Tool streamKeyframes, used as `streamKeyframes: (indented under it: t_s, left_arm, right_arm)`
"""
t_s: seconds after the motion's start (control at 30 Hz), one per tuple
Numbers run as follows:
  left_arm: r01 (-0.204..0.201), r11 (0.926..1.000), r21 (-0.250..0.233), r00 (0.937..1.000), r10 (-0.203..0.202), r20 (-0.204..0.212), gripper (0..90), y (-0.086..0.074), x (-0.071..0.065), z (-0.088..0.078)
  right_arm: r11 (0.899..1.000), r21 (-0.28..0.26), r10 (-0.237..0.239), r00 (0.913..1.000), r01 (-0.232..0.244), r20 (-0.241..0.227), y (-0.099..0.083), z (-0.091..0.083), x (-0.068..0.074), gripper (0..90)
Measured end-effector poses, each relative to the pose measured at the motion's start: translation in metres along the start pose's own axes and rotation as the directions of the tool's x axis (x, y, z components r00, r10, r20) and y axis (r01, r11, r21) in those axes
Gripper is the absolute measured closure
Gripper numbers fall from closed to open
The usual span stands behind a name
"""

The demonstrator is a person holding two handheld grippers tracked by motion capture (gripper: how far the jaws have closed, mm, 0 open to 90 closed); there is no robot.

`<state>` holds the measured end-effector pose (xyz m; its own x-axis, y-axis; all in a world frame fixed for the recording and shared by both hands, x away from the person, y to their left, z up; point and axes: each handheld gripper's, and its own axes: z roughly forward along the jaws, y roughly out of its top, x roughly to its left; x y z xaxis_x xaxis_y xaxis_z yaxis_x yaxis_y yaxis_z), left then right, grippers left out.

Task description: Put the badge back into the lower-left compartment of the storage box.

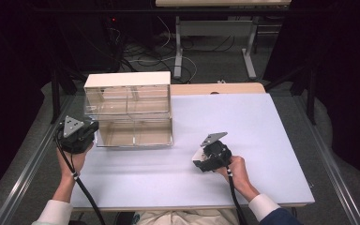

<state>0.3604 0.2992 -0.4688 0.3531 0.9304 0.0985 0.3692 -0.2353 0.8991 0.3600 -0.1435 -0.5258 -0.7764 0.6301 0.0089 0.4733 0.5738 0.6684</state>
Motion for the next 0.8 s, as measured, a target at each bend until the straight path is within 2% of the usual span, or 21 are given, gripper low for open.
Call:
streamKeyframes:
  t_s: [0.1, 0.23, 0.3, 0.33, 0.43, 0.53, 0.57, 0.63, 0.8]
  left_arm:
    - [-0.004, 1.0000, 0.001, 1.0000, 0.004, -0.003, 90.0, 0.000, 0.000, 0.000]
    - [0.010, 0.9999, -0.008, 0.9999, -0.010, -0.004, 90.0, 0.000, -0.001, 0.001]
    - [0.014, 0.9999, -0.006, 0.9999, -0.014, -0.002, 90.0, -0.001, -0.001, 0.001]
    - [-0.004, 1.0000, 0.003, 1.0000, 0.004, -0.005, 90.0, 0.000, 0.000, 0.000]
    - [0.008, 0.9999, -0.008, 0.9999, -0.008, -0.007, 90.0, -0.001, -0.001, 0.001]
    - [0.014, 0.9999, -0.010, 0.9999, -0.014, -0.007, 90.0, -0.001, -0.001, 0.001]
    - [0.014, 0.9999, -0.010, 0.9999, -0.014, -0.006, 90.0, -0.001, -0.001, 0.001]
    - [0.014, 0.9999, -0.009, 0.9999, -0.014, -0.006, 90.0, -0.001, -0.001, 0.001]
    - [0.009, 0.9999, -0.007, 0.9999, -0.009, -0.009, 90.0, -0.001, -0.001, 0.001]
  right_arm:
    - [1.000, -0.021, -0.016, 0.9999, 0.016, 0.004, 0.004, -0.004, 0.003, 33.2]
    - [0.999, -0.042, -0.008, 0.9999, 0.008, 0.008, 0.005, -0.005, 0.006, 33.2]
    - [0.999, -0.040, -0.012, 0.9999, 0.012, -0.002, 0.006, -0.007, 0.007, 33.2]
    - [0.999, -0.034, -0.012, 0.9999, 0.012, -0.004, 0.007, -0.007, 0.007, 33.3]
    - [0.998, -0.054, -0.021, 0.9996, 0.020, -0.017, 0.010, -0.008, 0.009, 33.2]
    - [0.999, -0.050, -0.016, 0.9996, 0.014, -0.022, 0.012, -0.010, 0.012, 33.2]
    - [0.998, -0.058, -0.029, 0.9993, 0.027, -0.023, 0.012, -0.009, 0.011, 33.2]
    - [0.998, -0.057, -0.014, 0.9993, 0.012, -0.035, 0.014, -0.010, 0.013, 33.2]
    - [0.997, -0.071, -0.031, 0.9991, 0.028, -0.029, 0.018, -0.012, 0.016, 33.2]
